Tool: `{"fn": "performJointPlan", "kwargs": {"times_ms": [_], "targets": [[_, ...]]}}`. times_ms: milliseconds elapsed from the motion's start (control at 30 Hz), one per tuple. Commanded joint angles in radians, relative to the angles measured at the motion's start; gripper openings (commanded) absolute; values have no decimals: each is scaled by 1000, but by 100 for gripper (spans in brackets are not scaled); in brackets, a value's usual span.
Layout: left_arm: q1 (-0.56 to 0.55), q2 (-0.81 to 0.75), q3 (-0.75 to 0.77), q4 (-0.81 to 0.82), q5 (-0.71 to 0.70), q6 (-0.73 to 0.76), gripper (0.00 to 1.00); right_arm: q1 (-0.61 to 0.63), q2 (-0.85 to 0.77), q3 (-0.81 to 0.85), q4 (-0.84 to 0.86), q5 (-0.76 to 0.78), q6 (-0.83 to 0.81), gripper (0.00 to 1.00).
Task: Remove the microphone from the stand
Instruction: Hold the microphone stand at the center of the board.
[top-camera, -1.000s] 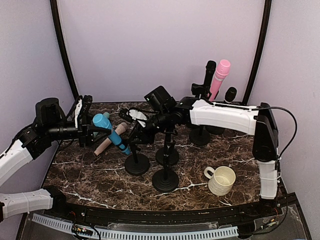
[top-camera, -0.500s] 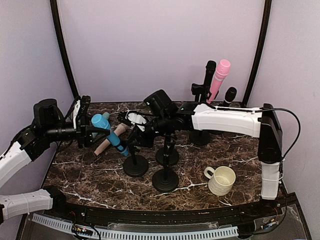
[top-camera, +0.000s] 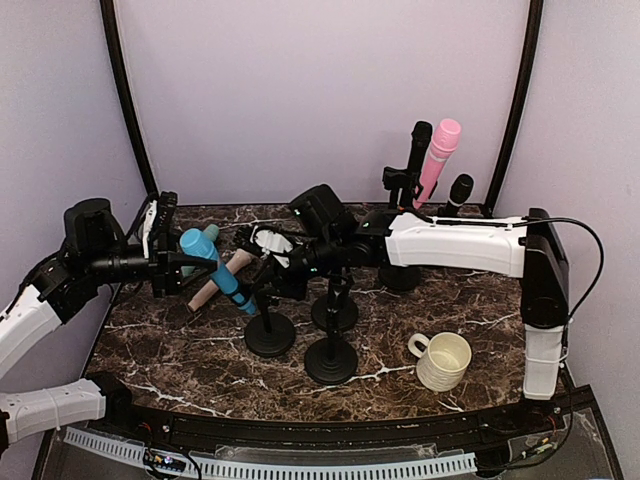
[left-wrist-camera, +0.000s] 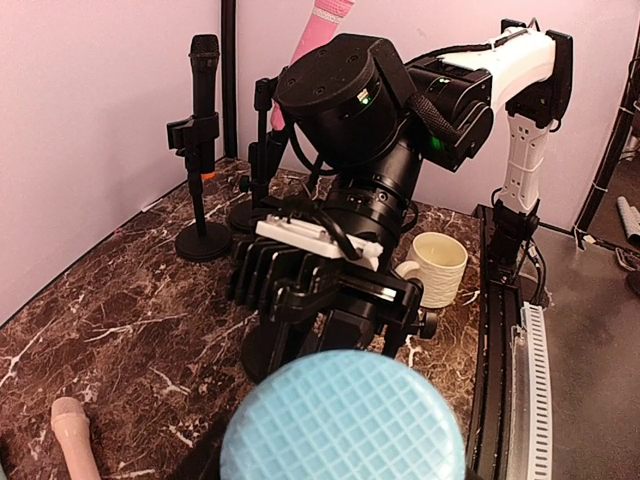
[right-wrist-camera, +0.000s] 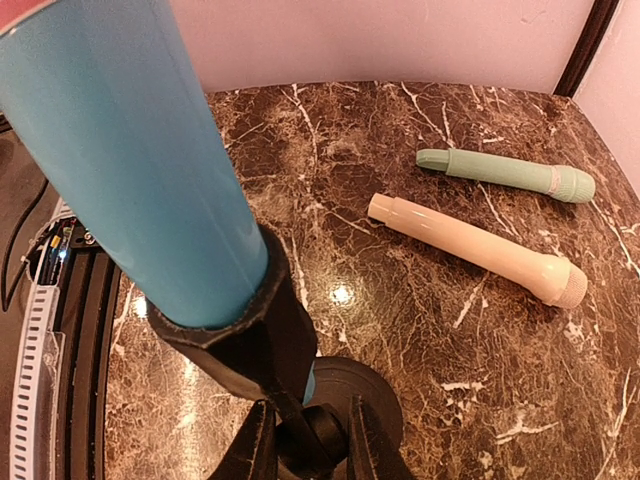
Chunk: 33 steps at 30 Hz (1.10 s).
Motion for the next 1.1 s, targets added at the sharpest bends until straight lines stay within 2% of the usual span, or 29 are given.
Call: {"fn": "performJointPlan", "kwargs": {"times_ms": [0,1067], "targets": [[19,-44,32,90,14,-3,0,28,10,-39,-111,1,-7,0],[36,-41,152,51,26,25,0,25,4,-56,-124,16,-16,0]]}}
